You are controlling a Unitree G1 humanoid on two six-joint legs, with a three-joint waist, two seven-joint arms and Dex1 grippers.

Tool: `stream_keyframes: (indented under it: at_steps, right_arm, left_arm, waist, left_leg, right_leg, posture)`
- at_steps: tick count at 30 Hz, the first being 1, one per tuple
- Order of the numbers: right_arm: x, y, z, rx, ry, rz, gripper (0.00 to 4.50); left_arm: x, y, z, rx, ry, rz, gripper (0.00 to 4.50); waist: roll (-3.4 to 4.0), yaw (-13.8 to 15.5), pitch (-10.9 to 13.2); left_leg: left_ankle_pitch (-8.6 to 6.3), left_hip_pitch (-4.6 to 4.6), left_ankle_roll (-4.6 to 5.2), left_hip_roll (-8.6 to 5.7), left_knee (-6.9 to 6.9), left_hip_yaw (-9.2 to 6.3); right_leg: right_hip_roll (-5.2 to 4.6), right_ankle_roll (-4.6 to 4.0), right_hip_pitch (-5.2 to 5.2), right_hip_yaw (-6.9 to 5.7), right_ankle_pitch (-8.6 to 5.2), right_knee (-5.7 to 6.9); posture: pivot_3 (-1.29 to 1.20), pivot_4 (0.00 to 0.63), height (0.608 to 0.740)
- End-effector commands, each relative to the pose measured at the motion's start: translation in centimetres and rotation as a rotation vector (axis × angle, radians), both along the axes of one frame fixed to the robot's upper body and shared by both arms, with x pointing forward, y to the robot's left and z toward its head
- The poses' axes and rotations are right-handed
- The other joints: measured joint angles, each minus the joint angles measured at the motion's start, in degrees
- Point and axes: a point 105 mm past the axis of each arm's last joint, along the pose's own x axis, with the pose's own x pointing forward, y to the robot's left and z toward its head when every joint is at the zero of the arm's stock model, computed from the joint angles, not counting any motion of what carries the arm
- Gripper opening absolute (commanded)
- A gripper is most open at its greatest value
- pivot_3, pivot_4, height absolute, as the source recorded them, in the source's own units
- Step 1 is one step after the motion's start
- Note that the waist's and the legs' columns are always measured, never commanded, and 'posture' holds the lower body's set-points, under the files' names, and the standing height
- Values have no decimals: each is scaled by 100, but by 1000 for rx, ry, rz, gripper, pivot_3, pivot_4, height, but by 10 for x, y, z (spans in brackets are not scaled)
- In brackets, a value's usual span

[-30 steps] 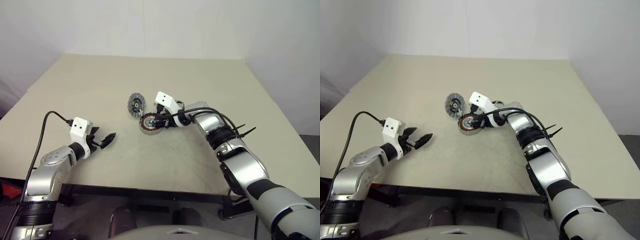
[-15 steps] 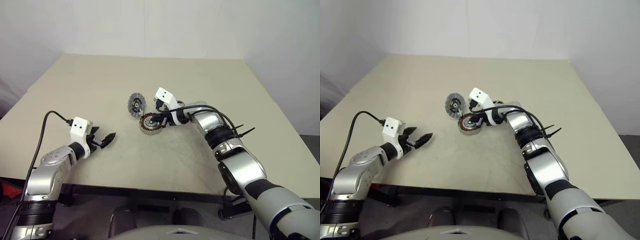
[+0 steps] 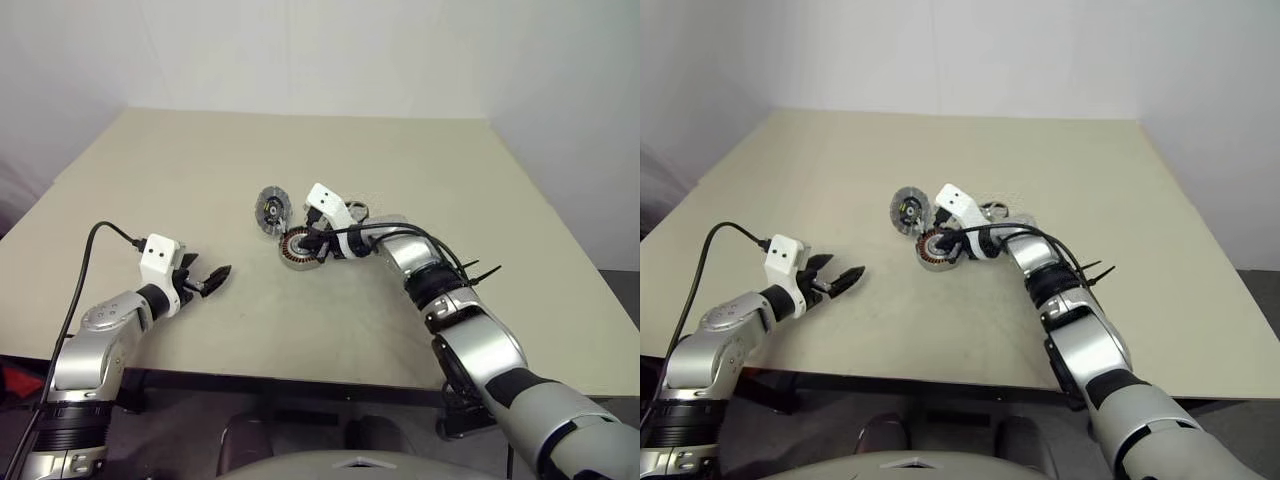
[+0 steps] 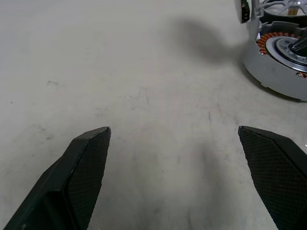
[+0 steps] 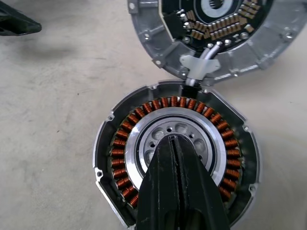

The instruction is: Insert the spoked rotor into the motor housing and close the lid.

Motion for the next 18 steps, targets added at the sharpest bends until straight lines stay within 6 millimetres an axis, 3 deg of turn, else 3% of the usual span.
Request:
stream_keyframes:
  at_steps: [1, 5, 10, 12, 15, 18]
  right_arm:
    - [-2, 2, -3, -10, 18, -6, 34]
    - [7, 1, 12, 38, 0, -39, 34]
    - [15, 2, 47, 177, -50, -46, 34]
    - [24, -6, 66, 231, -91, -88, 34]
    - [34, -17, 75, 247, -111, -138, 34]
    - [55, -53, 73, 218, -99, -310, 34]
  left_arm:
    - [3, 2, 12, 13, -49, -4, 4500]
    - [4, 1, 13, 10, -49, -5, 4500]
    - [3, -1, 12, 2, -46, -7, 4500]
    - [3, -1, 11, -4, -42, -8, 4500]
    - [3, -1, 11, -8, -39, -8, 4500]
    - [3, -2, 10, -10, -36, -12, 4500]
  waist:
    - [0, -2, 0]
    - [0, -3, 0]
    - [1, -1, 1]
    - [2, -2, 2]
    - [2, 0, 2]
    - [1, 7, 1]
  left_leg:
    - [0, 1, 0, 0, 0, 0]
    - [0, 2, 0, 0, -1, 0]
    - [0, 2, -1, 0, 0, 0]
    - [0, 0, -1, 0, 0, 0]
    - [1, -2, -1, 0, 0, 0]
    - [1, -1, -1, -1, 0, 0]
  right_leg:
    - [0, 0, 0, 0, 0, 0]
    - [0, 0, 0, 0, 0, 0]
    - [0, 0, -3, -1, 0, 2]
    - [0, 0, -4, 0, 0, 1]
    - [0, 0, -7, -1, 0, 1]
    - [-1, 0, -6, -1, 0, 0]
  posture:
    - [0, 0, 740]
    - [0, 0, 740]
    - [0, 0, 740]
    - [0, 0, 740]
    - [0, 0, 740]
    - [0, 0, 740]
